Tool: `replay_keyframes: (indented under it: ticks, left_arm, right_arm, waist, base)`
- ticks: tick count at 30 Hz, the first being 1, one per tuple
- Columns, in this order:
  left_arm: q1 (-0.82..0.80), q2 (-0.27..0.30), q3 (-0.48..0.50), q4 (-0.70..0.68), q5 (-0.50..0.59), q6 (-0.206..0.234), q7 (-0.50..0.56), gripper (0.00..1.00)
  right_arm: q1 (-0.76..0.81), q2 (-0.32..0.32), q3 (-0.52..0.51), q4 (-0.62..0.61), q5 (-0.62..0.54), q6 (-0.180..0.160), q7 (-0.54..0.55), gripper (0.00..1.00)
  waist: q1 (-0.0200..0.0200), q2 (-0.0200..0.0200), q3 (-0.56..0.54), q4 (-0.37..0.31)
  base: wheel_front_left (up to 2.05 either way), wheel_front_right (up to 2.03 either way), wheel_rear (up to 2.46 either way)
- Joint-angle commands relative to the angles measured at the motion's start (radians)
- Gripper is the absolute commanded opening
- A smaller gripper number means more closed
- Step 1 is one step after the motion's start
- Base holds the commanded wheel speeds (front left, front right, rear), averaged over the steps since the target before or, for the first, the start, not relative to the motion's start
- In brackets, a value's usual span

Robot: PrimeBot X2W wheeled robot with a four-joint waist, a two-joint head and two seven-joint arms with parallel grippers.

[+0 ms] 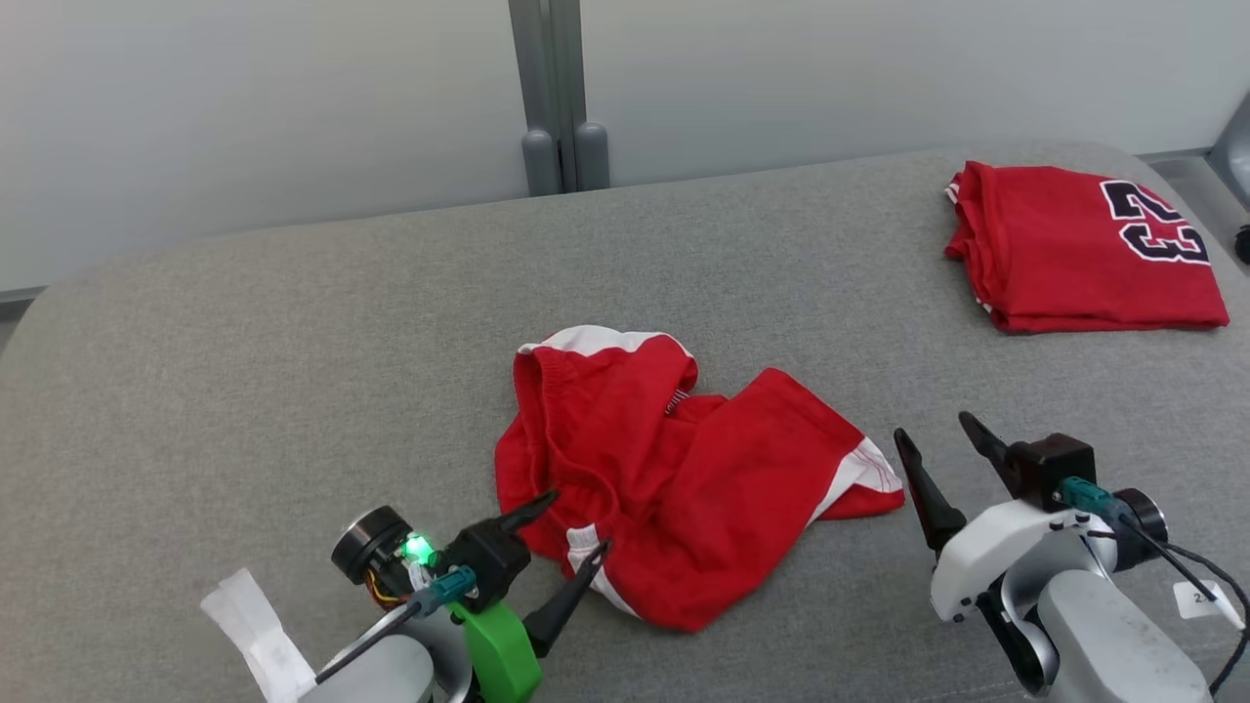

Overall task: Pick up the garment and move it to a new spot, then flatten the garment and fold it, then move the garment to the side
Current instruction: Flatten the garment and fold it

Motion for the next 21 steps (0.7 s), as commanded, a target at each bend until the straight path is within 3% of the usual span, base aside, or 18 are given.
replay_keyframes:
  ticks: [1,14,21]
  left_arm:
    - [-0.031,0.012,-0.036,0.017,-0.024,-0.001,-0.004,1.0]
    - [-0.208,0.015,-0.28,0.135,-0.153,-0.001,-0.02,1.0]
    - [-0.212,0.019,-0.32,0.164,-0.205,-0.001,-0.02,1.0]
  right_arm:
    - [-0.03,0.003,0.023,0.032,0.014,-0.002,-0.003,1.0]
    - [-0.19,0.015,0.235,0.232,0.132,-0.002,-0.003,1.0]
    - [-0.236,0.014,0.306,0.288,0.195,-0.002,-0.003,1.0]
  waist:
    - [0.0,-0.0001,0.023,-0.021]
    - [0.0,-0.0001,0.098,-0.029]
    - [0.0,-0.0001,0.116,-0.014]
  base:
    - [0.0,0.0,0.0]
    - [0.0,0.0,0.0]
    - [0.0,0.0,0.0]
